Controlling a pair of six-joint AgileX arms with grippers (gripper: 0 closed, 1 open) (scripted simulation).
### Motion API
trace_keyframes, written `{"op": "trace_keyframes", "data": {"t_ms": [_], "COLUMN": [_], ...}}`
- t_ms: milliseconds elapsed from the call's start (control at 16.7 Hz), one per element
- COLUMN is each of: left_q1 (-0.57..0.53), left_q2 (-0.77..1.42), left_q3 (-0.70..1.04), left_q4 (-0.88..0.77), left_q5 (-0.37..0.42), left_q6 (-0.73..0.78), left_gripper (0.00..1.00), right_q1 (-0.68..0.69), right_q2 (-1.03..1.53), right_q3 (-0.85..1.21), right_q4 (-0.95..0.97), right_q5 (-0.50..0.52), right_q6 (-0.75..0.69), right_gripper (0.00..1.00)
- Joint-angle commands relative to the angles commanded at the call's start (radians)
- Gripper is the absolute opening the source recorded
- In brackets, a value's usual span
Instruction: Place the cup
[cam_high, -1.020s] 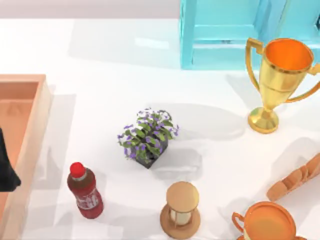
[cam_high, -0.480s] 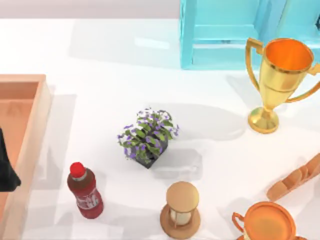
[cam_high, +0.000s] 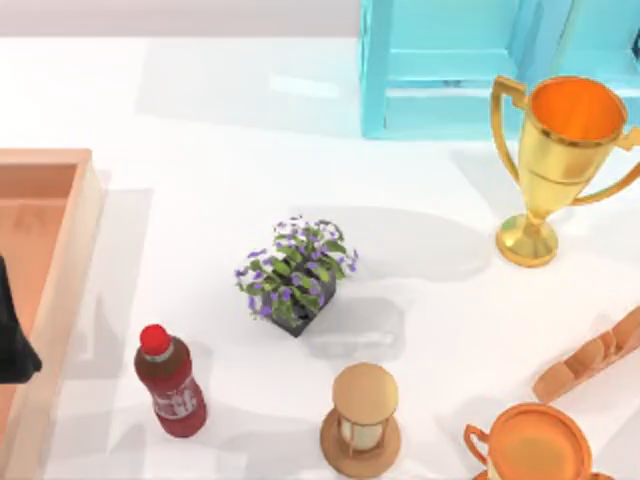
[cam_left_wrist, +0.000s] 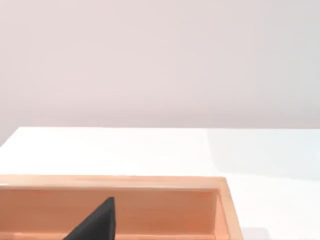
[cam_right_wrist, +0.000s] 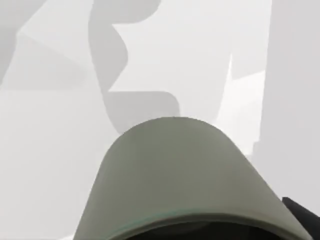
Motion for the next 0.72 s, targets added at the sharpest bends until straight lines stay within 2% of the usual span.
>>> {"op": "trace_keyframes", "data": {"t_ms": [180,420,720], "left_q1": [0.0,0.0,0.0], "left_q2": [0.0,0.0,0.0], "left_q3": [0.0,0.0,0.0], "left_q4": [0.0,0.0,0.0], "left_q5": [0.0,0.0,0.0], "left_q6": [0.0,0.0,0.0], "left_gripper": [1.0,1.0,1.0], "right_q1": [0.003,0.004,0.004], "right_q2": [0.017,0.018,0.018], "right_q3": [-0.069,-0.072,-0.072], "right_q4": [0.072,0.075,0.075], "right_q5": [0.0,0.0,0.0], "right_q6": [0.005,0.005,0.005], "right_gripper": [0.0,0.0,0.38]}}
